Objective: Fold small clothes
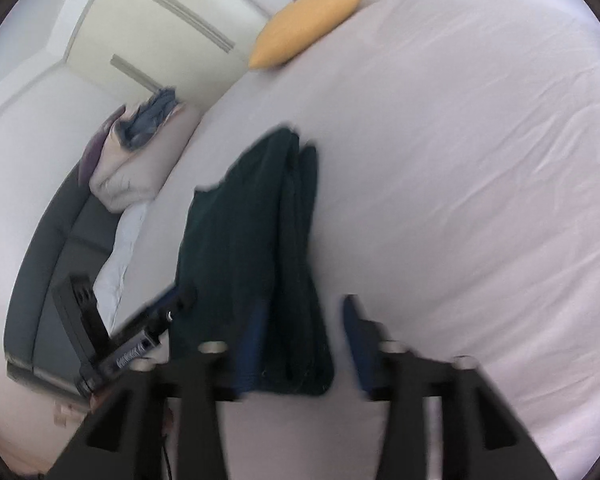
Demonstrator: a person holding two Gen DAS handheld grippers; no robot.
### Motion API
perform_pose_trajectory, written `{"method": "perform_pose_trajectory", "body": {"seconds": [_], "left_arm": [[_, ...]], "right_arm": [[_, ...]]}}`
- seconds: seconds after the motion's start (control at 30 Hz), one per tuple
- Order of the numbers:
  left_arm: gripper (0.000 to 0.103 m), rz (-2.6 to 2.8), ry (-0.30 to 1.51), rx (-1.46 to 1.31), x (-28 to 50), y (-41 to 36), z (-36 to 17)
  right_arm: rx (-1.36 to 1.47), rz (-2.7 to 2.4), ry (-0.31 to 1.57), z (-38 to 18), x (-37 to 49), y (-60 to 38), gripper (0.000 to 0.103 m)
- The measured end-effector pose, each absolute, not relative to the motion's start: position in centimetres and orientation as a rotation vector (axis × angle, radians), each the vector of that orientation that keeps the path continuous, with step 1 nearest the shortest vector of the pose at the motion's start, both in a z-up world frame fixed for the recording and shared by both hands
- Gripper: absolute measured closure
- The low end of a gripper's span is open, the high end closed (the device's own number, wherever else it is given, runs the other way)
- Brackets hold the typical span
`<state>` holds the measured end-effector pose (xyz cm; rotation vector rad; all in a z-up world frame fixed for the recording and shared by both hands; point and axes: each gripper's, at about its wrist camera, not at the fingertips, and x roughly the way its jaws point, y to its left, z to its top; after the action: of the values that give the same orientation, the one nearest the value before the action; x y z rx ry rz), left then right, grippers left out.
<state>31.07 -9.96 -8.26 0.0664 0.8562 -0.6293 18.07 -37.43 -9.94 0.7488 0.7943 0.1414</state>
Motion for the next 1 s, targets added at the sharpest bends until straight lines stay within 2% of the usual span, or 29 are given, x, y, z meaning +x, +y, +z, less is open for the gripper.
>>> {"method": "perform_pose_trajectory", "body": {"seconds": [0.17,0.33,0.5,0.53,0.57,0.63,0.67,0.73,0.83,0.87,1.0], "left_arm": [[0.035,-0.625,0.862,0.059,31.0,-10.0,-8.2],[0.035,-0.625,0.863,0.055,31.0,-10.0,-8.2],[0.035,-0.626,0.863,0.055,31.0,-10.0,-8.2],[0.035,-0.625,0.863,0.054,31.0,-10.1,-8.2],[0.035,-0.625,0.864,0.053,31.0,-10.0,-8.2],[0.035,-0.623,0.866,0.047,31.0,-10.0,-8.2],[0.034,-0.623,0.868,0.043,31.0,-10.0,-8.1],[0.032,-0.623,0.872,0.036,31.0,-10.1,-8.1],[0.032,-0.622,0.875,0.039,30.8,-10.1,-8.1],[0.032,-0.623,0.875,0.038,30.8,-10.1,-8.0],[0.032,-0.623,0.875,0.032,30.9,-10.1,-8.1]], "right_arm": [[0.779,0.252,0.770,-7.9,20.1,-37.2,0.054],[0.787,0.235,0.915,-10.1,22.7,-36.4,0.054],[0.855,0.255,0.960,-11.8,23.9,-36.2,0.053],[0.919,0.275,0.948,-12.4,24.1,-36.7,0.055],[0.938,0.284,0.943,-12.5,24.2,-36.8,0.063],[0.893,0.283,0.954,-12.2,24.4,-36.3,0.070],[0.867,0.287,0.955,-11.9,24.4,-36.0,0.079],[0.822,0.286,0.955,-11.5,24.3,-35.5,0.083],[0.791,0.245,0.956,-11.0,23.8,-35.8,0.083],[0.792,0.236,0.952,-10.7,23.5,-36.1,0.079],[0.804,0.214,0.879,-8.6,21.9,-37.2,0.076]]}}
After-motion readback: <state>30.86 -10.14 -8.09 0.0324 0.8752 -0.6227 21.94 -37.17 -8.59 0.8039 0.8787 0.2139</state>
